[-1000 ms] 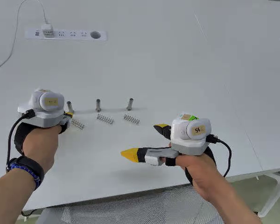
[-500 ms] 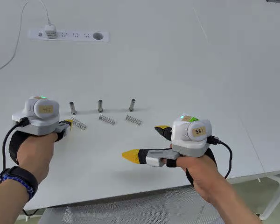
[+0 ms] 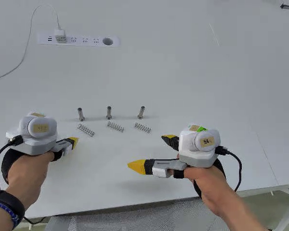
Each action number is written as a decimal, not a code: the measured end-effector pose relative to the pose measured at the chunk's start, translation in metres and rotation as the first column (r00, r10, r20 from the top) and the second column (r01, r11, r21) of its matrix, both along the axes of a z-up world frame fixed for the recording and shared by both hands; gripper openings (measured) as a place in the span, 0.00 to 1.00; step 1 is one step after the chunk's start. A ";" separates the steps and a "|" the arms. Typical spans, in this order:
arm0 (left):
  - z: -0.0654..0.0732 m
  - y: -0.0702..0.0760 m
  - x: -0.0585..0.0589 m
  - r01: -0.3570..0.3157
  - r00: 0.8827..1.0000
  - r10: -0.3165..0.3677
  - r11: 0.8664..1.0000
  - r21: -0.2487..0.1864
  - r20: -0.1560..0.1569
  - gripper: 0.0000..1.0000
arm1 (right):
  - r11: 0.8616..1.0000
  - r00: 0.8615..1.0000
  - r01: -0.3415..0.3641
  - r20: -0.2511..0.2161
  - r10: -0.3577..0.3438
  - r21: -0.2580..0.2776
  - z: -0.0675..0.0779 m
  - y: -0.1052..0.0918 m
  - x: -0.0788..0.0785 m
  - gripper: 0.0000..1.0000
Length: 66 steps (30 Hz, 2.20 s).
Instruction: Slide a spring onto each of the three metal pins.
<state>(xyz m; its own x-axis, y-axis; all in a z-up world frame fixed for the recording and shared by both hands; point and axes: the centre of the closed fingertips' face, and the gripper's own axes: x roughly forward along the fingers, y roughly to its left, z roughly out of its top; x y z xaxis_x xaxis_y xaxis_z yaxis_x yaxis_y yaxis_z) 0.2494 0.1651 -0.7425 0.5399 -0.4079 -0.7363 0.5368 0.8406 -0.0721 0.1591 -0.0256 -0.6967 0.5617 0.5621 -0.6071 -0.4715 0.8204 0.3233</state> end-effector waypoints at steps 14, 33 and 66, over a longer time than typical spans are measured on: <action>0.018 0.004 -0.014 0.068 0.998 -0.067 0.996 -0.058 0.021 0.58 | 1.000 1.000 0.000 0.003 0.000 0.001 0.000 0.002 0.003 0.90; 0.044 0.017 -0.032 0.207 0.978 -0.204 0.975 -0.080 0.047 0.71 | 1.000 1.000 0.010 0.013 -0.010 0.000 0.003 -0.003 0.003 0.91; 0.060 0.038 -0.065 0.216 0.976 -0.214 0.967 -0.133 0.035 0.83 | 0.999 0.999 -0.027 -0.020 0.026 -0.033 -0.001 0.001 -0.001 0.91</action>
